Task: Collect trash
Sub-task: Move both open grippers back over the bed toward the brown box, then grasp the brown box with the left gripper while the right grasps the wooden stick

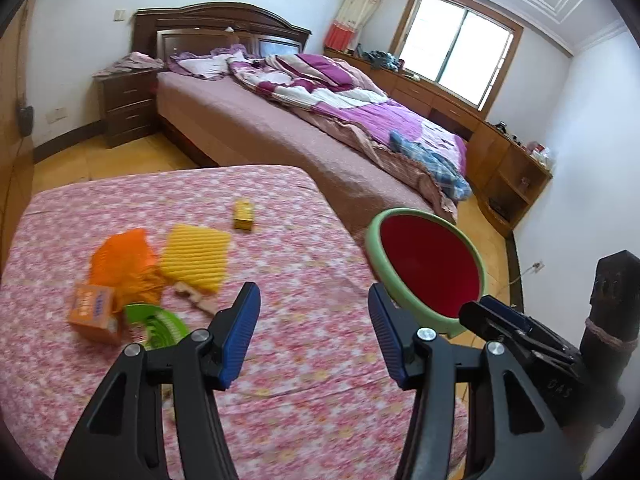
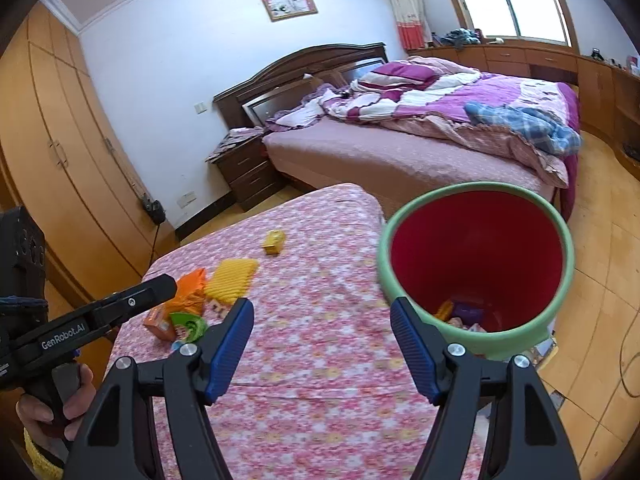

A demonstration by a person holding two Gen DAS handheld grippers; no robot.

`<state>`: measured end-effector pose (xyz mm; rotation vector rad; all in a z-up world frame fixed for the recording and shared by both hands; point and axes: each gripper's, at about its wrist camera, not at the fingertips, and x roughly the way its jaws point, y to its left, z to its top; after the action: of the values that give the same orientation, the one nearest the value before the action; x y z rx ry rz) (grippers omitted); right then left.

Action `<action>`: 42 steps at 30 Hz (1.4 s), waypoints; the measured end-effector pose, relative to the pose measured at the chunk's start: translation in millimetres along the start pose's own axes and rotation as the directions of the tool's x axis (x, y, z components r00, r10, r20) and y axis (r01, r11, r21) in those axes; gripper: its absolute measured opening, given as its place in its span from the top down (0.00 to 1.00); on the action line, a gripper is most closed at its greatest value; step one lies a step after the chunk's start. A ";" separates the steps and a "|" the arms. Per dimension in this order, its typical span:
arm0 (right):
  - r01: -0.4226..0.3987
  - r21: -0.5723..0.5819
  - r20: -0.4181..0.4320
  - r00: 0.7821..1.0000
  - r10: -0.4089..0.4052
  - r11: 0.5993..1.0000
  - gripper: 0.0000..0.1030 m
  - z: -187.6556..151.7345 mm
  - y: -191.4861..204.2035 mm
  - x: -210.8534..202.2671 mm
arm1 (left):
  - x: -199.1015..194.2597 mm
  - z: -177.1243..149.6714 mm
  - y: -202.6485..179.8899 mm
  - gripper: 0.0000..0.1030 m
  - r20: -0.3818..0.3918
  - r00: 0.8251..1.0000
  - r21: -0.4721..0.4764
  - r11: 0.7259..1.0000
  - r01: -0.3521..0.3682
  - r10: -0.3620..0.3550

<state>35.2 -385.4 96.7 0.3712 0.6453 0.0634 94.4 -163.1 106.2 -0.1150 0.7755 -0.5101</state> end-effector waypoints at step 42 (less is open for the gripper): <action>-0.040 -0.023 -0.178 0.983 0.035 0.999 0.29 -44.2 59.5 83.9 | 37.5 -34.6 172.0 0.40 -0.091 0.965 -0.147 0.955 -0.256 0.245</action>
<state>79.2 -301.5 37.1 0.3543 0.8133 0.1419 161.2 -28.0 8.9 -0.1430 0.8870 -0.2120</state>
